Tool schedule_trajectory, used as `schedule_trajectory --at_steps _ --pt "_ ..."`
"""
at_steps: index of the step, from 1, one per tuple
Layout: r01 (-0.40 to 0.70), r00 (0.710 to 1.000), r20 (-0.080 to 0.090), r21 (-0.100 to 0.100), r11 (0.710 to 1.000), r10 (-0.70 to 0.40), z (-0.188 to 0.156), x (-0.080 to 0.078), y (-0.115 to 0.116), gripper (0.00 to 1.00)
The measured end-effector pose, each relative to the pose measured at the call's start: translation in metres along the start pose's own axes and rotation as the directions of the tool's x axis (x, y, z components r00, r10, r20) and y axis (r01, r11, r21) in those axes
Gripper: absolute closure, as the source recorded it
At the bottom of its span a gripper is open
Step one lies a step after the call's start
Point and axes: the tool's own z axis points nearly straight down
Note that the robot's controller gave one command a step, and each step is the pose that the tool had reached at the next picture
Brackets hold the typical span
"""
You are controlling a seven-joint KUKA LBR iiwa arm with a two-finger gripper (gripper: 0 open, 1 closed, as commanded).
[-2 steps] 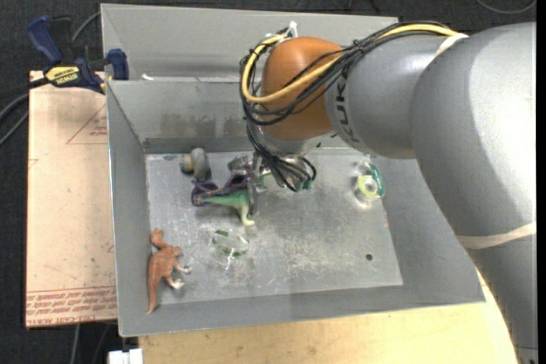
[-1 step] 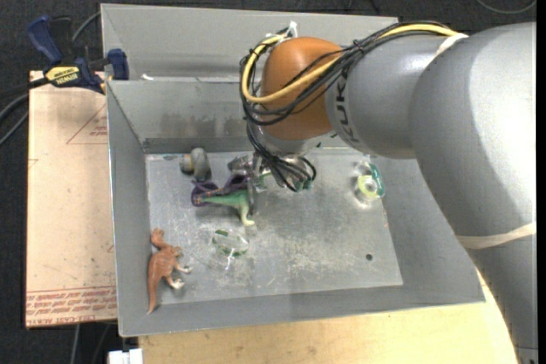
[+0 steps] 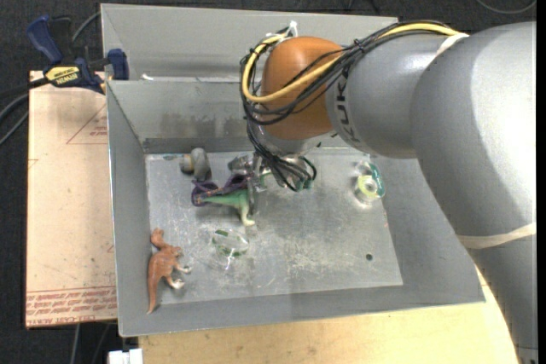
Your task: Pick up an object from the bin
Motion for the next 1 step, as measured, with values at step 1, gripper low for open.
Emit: schedule_trajectory --at_steps 1 --pt "0.0 1.0 -0.002 0.0 1.0 0.0 -0.0049 0.0005 0.0003 1.0"
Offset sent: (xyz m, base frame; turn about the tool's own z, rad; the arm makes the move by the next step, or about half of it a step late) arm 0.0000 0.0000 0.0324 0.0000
